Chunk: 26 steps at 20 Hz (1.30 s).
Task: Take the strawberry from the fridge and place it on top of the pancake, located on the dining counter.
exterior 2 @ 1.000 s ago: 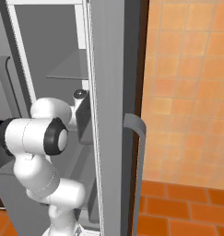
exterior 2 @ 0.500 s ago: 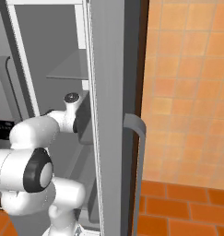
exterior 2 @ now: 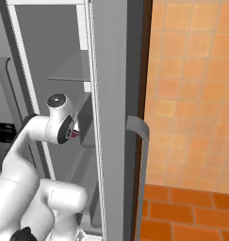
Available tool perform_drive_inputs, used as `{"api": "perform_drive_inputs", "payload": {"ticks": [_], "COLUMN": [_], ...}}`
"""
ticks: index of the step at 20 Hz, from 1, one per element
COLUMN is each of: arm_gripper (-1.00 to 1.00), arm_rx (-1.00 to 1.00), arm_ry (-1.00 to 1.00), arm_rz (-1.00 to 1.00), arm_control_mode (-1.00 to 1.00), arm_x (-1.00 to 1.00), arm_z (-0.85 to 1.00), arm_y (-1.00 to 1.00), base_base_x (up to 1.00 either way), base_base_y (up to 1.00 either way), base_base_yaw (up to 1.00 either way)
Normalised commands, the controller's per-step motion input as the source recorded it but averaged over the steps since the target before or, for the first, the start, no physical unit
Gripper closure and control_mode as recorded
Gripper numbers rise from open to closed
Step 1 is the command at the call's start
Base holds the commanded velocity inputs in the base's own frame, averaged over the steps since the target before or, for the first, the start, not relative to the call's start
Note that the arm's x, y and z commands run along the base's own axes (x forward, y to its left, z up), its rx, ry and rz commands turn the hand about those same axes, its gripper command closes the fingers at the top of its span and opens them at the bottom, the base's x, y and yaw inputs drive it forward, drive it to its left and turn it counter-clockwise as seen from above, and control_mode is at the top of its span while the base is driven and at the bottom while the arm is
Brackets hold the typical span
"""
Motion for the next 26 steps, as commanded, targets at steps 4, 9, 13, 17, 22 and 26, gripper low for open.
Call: {"api": "perform_drive_inputs", "payload": {"ticks": [4, 9, 13, 17, 22, 26], "arm_gripper": [1.0, 1.0, 1.0, 1.0, 1.0, 1.0], "arm_rx": [-0.05, -0.11, 0.09, 0.04, -0.07, -0.01], "arm_ry": [0.04, 0.0, -0.03, 0.24, 0.28, -0.15], "arm_rz": [0.09, 0.03, 0.05, 0.04, 0.0, 0.0], "arm_control_mode": [-1.0, -1.0, -1.0, -1.0, -1.0, -1.0], "arm_x": [-1.0, -1.0, -1.0, -0.34, -0.71, -0.89], "arm_z": [0.86, 0.76, 0.22, 0.09, 0.15, -0.21], "arm_y": [0.21, 0.06, 0.0, 0.12, 0.06, -0.07], "base_base_x": [0.0, 0.0, 0.0, 0.0, 0.0, 0.0], "base_base_y": [0.0, 0.0, 0.0, 0.0, 0.0, 0.0], "base_base_yaw": [0.0, 0.0, 0.0, 0.0, 0.0, 0.0]}}
